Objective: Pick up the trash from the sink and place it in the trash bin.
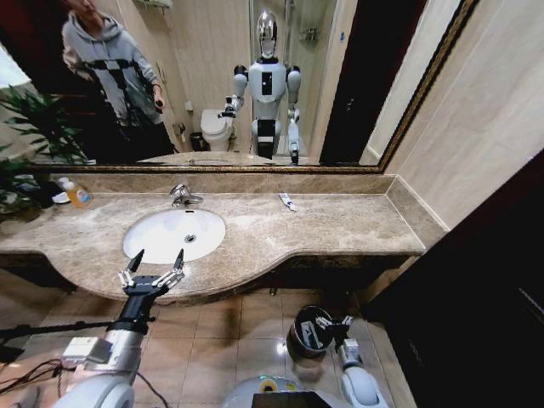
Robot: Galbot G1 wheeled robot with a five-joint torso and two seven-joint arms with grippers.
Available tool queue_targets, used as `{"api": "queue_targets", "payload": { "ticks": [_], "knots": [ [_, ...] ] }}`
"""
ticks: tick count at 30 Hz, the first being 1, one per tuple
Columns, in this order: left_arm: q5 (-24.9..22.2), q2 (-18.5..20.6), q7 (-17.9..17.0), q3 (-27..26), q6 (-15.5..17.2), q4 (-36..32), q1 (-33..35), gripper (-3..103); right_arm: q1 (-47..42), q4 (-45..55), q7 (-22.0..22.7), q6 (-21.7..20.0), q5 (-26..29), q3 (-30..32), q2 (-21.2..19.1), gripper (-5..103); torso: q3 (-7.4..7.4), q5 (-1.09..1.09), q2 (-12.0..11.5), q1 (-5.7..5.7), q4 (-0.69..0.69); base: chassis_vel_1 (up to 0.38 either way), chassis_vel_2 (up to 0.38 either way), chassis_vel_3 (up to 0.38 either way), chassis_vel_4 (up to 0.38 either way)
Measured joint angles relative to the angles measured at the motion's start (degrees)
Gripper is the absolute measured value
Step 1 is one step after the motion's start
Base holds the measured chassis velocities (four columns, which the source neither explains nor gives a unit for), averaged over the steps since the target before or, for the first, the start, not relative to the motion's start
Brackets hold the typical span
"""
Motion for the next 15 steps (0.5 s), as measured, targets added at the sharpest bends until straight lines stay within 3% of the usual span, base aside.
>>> {"api": "queue_targets", "payload": {
  "ticks": [15],
  "knots": [
    [0.00,0.00,0.00,0.00,0.00,0.00,0.00,100,-8.99,23.05,0.69,-3.86,1.22,0.50,1.26,100,0.00,-0.01,0.00,0.01,0.00,0.000,0.000,0.000,0.000]
  ]
}}
